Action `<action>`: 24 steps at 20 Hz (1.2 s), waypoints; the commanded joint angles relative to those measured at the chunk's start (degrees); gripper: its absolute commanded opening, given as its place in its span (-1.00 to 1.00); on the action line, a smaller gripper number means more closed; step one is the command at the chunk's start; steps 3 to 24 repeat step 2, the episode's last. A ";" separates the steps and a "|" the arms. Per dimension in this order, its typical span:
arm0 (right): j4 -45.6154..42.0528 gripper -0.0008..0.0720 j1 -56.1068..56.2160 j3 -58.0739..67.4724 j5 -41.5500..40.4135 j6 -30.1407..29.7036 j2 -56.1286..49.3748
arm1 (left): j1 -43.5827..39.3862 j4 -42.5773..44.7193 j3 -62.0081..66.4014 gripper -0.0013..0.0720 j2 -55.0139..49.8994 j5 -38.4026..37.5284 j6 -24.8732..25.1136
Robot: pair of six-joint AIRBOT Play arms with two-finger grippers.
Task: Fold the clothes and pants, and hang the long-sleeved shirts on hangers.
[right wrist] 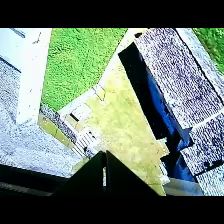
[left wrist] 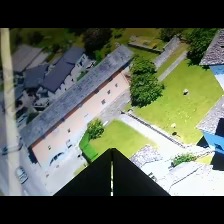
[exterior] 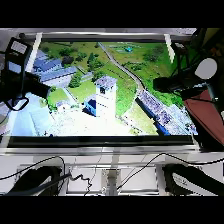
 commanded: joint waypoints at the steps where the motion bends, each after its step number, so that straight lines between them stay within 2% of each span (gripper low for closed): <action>1: -1.86 -0.91 2.05 -0.02 0.26 2.32 -0.02 | 0.07 0.02 0.04 -0.95 -0.02 0.02 0.02; 24: -1.86 -0.91 2.05 0.00 0.26 2.29 -0.02 | 0.07 0.02 0.04 -0.95 -0.02 0.02 0.02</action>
